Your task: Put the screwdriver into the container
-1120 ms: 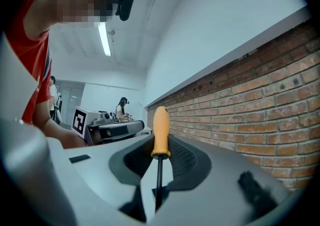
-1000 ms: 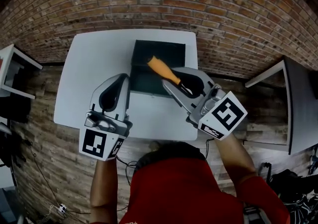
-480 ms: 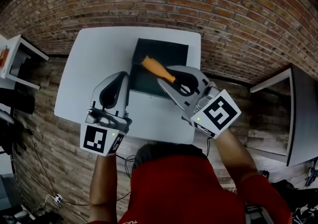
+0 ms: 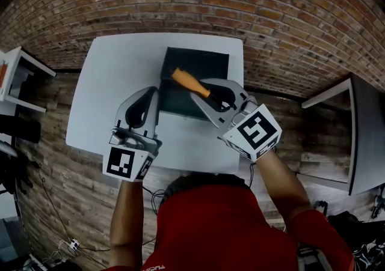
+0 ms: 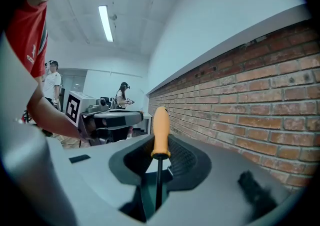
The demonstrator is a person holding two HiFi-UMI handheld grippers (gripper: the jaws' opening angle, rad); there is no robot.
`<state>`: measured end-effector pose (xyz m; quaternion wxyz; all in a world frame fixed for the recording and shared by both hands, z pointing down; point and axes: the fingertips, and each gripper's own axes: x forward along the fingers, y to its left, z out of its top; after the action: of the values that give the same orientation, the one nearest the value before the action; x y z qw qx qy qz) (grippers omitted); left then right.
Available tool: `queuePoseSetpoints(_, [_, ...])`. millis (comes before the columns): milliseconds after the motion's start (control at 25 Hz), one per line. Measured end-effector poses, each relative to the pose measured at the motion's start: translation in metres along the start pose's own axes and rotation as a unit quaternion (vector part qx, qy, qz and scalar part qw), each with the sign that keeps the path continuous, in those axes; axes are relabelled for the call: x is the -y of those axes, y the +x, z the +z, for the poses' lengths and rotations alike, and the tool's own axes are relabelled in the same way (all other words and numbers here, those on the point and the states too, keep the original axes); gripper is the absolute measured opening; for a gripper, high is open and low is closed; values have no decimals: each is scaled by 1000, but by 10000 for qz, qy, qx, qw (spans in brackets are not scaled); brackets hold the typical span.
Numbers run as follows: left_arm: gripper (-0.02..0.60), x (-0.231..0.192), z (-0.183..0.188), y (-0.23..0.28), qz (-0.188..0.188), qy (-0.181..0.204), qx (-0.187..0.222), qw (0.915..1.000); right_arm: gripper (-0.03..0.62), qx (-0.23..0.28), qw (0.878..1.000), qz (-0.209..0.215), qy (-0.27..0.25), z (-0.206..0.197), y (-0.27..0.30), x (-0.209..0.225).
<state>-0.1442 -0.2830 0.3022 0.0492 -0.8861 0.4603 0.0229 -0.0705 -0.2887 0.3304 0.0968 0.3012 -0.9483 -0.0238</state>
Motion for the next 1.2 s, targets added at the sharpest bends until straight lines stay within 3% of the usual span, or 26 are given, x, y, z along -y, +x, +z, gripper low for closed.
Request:
queuePoseSetpoints(640, [14,-24,-58,9,-12,-213,-225,9995,89,-1209,9925,-133,-132,-77,47,2])
queuePoseSetpoints(840, [14,-28,-87,8,-78,-215,-662,9975,89,-1518,9883,-105,79,-104,61,2])
queuePoseSetpoints(1200, [14,-37,-107,8,-94,-438,-674,9967,89,-2094,9777,24,138,-143,83,-1])
